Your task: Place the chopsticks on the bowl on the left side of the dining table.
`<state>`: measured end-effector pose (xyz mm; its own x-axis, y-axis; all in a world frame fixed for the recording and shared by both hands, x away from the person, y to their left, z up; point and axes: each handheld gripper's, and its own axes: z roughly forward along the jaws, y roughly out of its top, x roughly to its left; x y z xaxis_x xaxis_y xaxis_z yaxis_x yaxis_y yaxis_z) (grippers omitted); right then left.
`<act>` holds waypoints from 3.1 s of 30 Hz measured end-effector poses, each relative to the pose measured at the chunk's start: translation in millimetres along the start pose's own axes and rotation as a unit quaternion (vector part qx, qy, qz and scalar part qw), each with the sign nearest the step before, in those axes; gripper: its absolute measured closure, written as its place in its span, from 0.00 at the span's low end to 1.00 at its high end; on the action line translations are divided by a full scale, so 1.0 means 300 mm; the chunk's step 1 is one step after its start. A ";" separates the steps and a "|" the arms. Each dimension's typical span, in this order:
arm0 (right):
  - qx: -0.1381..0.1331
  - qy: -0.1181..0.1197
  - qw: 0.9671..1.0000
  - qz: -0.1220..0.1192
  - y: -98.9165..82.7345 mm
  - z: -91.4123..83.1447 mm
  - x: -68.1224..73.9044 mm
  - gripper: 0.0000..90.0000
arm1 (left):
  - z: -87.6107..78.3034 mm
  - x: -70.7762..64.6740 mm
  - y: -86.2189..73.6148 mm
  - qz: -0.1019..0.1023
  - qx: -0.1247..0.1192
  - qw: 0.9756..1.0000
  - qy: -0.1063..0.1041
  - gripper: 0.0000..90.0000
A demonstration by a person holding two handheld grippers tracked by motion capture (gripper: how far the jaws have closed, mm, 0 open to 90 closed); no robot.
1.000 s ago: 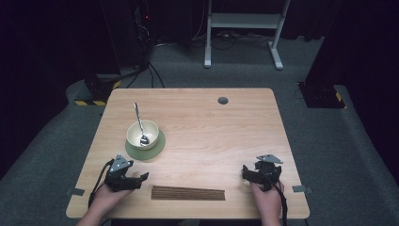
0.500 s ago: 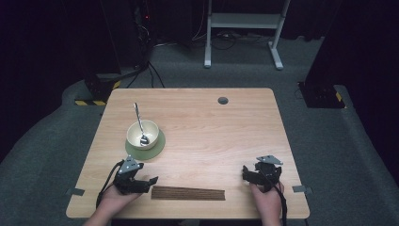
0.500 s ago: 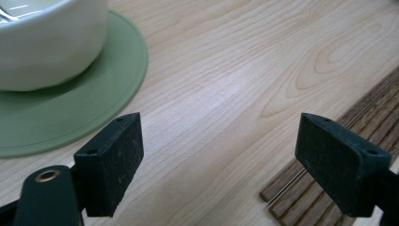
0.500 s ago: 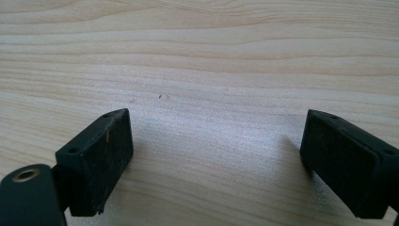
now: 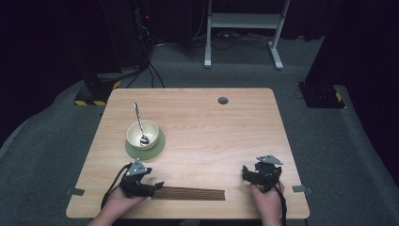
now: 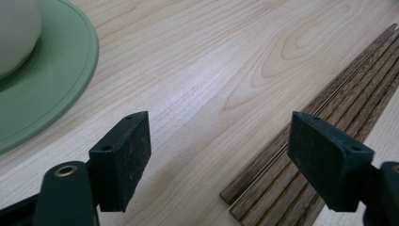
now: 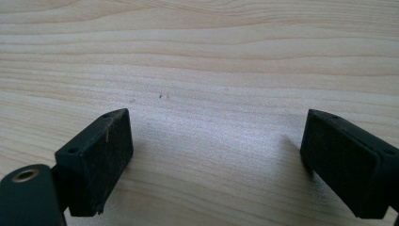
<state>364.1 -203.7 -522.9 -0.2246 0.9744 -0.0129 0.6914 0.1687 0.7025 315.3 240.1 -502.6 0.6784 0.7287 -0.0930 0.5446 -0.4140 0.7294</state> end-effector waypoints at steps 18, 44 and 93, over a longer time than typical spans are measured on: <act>-0.001 0.000 1.000 -0.001 -0.002 -0.001 0.002 0.10 | 0.019 0.001 -0.007 0.002 0.006 1.000 -0.010 0.36; -0.001 0.000 1.000 -0.001 -0.002 -0.002 0.001 0.10 | 0.042 -0.001 -0.016 0.016 0.028 0.999 -0.009 0.46; -0.001 0.000 1.000 -0.001 -0.002 -0.002 0.001 0.10 | 0.059 -0.026 -0.011 0.070 0.016 0.997 0.011 0.84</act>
<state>363.2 -203.6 -523.1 -0.2262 0.9740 -0.0133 0.6892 0.1697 0.7044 317.1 226.0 -516.2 0.7378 0.6746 0.0231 0.4619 -0.5296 0.7114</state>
